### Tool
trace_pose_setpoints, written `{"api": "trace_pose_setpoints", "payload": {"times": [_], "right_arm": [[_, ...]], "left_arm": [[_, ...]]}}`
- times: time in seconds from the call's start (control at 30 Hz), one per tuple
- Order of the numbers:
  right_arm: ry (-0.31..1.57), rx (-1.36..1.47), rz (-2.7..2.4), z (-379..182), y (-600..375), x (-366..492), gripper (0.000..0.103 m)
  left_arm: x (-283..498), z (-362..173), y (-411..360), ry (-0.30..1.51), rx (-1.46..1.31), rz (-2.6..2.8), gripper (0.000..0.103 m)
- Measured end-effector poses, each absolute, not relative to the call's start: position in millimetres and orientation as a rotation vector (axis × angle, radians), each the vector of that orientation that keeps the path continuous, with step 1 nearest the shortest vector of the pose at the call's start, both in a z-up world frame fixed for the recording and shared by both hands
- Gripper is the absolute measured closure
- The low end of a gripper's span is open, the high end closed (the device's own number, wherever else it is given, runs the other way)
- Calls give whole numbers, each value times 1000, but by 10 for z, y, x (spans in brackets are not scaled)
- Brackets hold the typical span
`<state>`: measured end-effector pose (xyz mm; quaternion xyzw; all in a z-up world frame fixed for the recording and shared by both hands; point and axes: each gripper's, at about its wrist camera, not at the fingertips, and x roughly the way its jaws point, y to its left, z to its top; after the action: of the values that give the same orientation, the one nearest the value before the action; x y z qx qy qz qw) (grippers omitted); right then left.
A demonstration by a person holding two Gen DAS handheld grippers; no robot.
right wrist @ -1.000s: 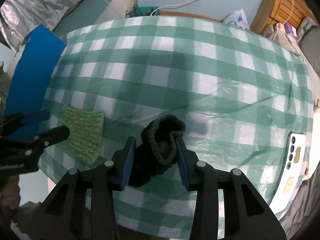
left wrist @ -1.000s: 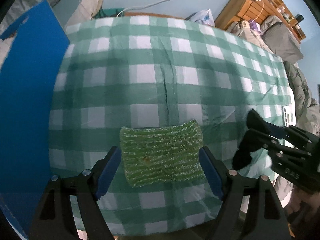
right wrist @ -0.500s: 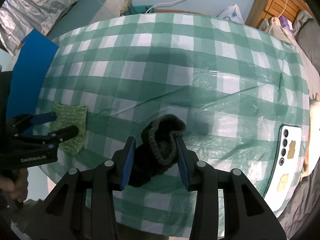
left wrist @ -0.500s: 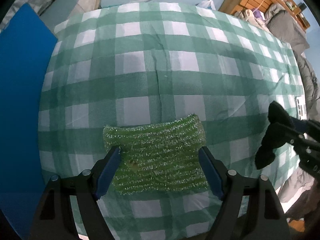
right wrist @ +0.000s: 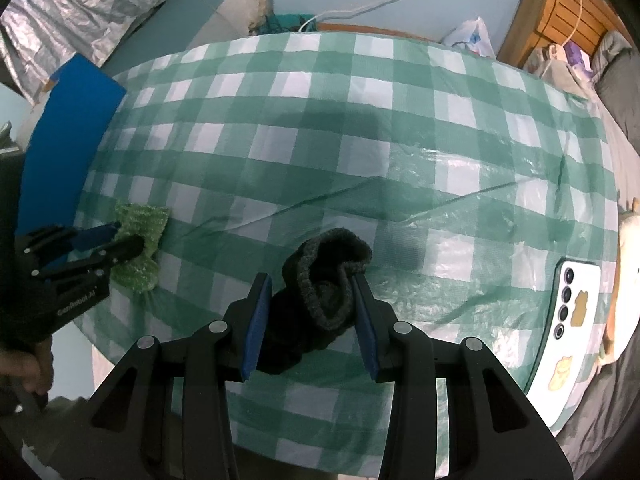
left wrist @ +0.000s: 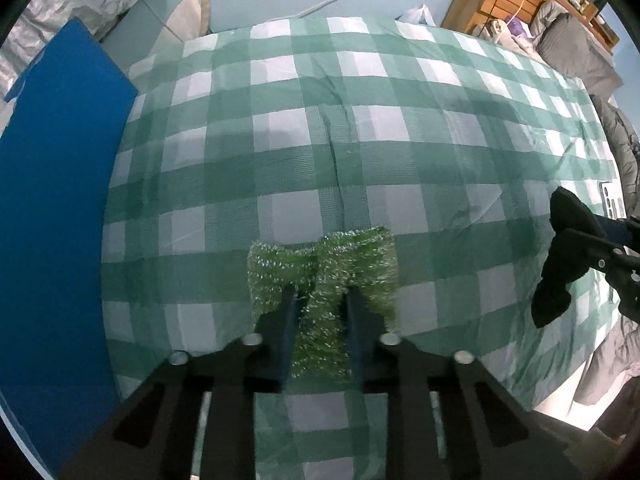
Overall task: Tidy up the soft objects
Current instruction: 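Lift the green scrubber pad with left while right lifts the black sock toward the box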
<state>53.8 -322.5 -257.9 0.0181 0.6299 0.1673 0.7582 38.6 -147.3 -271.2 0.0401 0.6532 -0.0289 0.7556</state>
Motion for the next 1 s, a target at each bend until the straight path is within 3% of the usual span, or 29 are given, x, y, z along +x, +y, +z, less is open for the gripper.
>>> {"api": "trace_pose_setpoints", "payload": {"times": [0.1,1.0], "right_arm": [[1362,32,377,-2542,-3204,533,64],[1238,-22,473,-1712,-2858,569,64]], "left_arm": [[345,-2670,-1417,1423,74,-64,89],[174,-1601,-1139,1209,10,-78,90]]}}
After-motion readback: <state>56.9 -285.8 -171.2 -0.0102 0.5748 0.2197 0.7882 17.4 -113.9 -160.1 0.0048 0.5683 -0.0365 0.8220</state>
